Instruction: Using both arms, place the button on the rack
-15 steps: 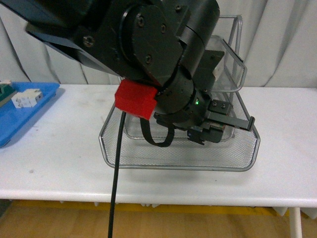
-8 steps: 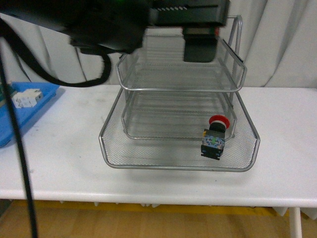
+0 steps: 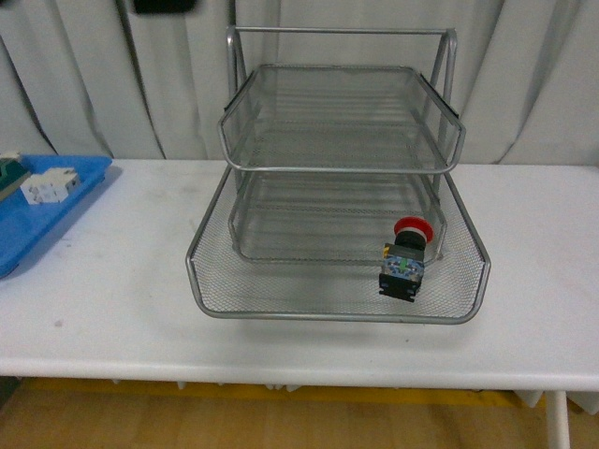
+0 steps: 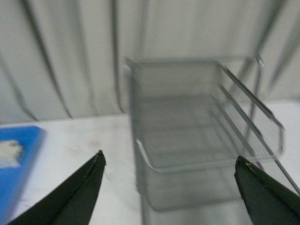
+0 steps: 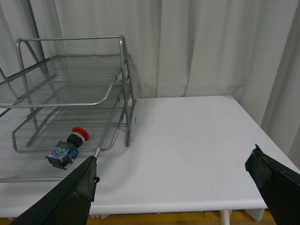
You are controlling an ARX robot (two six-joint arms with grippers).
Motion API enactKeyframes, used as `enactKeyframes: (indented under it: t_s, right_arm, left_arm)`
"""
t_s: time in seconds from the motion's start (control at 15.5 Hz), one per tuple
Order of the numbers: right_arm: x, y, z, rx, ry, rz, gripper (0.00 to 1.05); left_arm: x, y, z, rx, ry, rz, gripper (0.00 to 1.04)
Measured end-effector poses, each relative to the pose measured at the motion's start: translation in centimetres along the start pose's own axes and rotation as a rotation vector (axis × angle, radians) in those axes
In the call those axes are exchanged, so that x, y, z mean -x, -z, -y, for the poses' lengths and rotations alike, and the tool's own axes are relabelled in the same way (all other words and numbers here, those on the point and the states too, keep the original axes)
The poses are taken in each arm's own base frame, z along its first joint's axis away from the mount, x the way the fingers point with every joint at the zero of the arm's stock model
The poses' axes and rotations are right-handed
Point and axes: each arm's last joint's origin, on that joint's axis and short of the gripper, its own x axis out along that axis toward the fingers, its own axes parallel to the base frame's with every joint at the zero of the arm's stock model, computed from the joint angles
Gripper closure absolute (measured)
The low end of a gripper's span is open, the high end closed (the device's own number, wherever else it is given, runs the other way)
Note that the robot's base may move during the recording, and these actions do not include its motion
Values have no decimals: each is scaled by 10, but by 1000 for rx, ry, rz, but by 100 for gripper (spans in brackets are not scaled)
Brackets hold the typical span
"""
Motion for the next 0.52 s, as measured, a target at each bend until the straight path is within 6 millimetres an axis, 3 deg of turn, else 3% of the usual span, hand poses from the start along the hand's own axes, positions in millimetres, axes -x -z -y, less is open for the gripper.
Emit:
enactKeyframes:
  t_s: [0.13,0.19,0.26,0.32,0.52]
  right_arm:
    - [0,0,0,0,0,0,6]
    - [0,0,0,0,-2,0,6]
    - [0,0,0,0,-2,0,6]
    - [0,0,0,0,-2,1,6]
    - [0,0,0,0,-2,0,6]
  left_arm:
    - [50,16,-45,8,-137,65,46]
    - [100,54,-71,8,-129,54,84]
    - [113,69,-79,9,-128,80,103]
    - [124,84,-91,7,-123,77,103]
    - [132,98,-91,8,-122,65,103]
